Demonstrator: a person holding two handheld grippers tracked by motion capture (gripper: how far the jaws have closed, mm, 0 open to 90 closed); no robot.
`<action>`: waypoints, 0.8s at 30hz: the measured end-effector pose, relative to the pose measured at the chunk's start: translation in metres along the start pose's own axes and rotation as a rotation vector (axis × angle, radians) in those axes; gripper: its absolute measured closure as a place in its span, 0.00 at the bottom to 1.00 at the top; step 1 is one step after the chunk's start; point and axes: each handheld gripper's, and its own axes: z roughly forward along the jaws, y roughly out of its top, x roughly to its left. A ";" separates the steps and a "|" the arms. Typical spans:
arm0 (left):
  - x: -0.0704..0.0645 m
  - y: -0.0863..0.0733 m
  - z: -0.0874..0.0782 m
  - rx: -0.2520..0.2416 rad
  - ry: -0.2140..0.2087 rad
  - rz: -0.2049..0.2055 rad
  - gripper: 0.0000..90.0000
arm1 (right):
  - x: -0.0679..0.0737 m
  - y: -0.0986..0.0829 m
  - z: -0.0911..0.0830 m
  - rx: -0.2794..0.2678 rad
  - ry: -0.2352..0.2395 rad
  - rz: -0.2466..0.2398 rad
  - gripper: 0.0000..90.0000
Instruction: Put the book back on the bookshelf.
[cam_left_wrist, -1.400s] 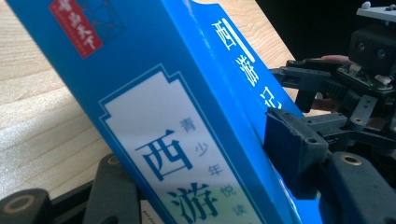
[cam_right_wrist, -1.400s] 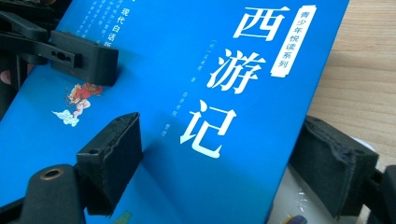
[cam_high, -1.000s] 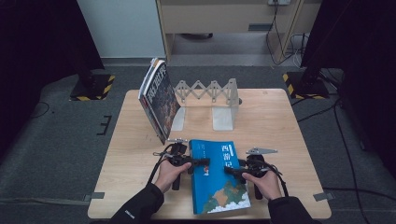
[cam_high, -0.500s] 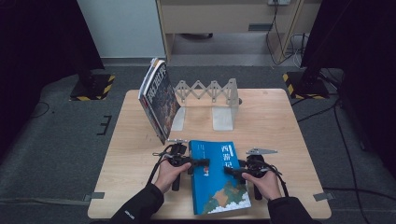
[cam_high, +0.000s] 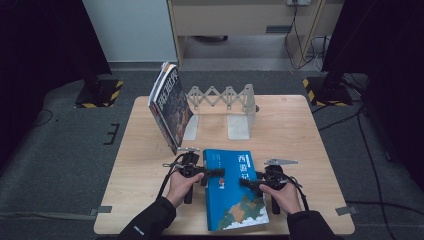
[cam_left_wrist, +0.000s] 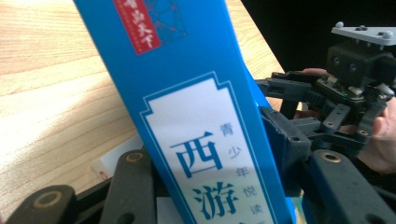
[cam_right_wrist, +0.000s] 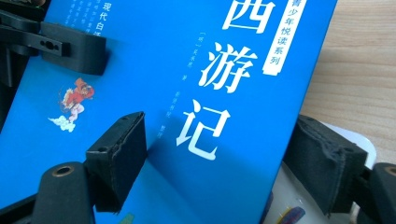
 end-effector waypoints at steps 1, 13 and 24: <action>-0.002 0.001 0.000 -0.002 0.000 0.015 0.59 | 0.000 0.000 0.000 -0.005 0.001 0.000 0.25; -0.017 0.019 -0.013 -0.022 0.006 0.104 0.63 | 0.002 0.010 -0.007 -0.088 0.013 -0.015 0.30; -0.021 0.018 -0.016 -0.044 -0.022 0.128 0.65 | 0.000 0.011 -0.009 -0.129 0.049 -0.015 0.30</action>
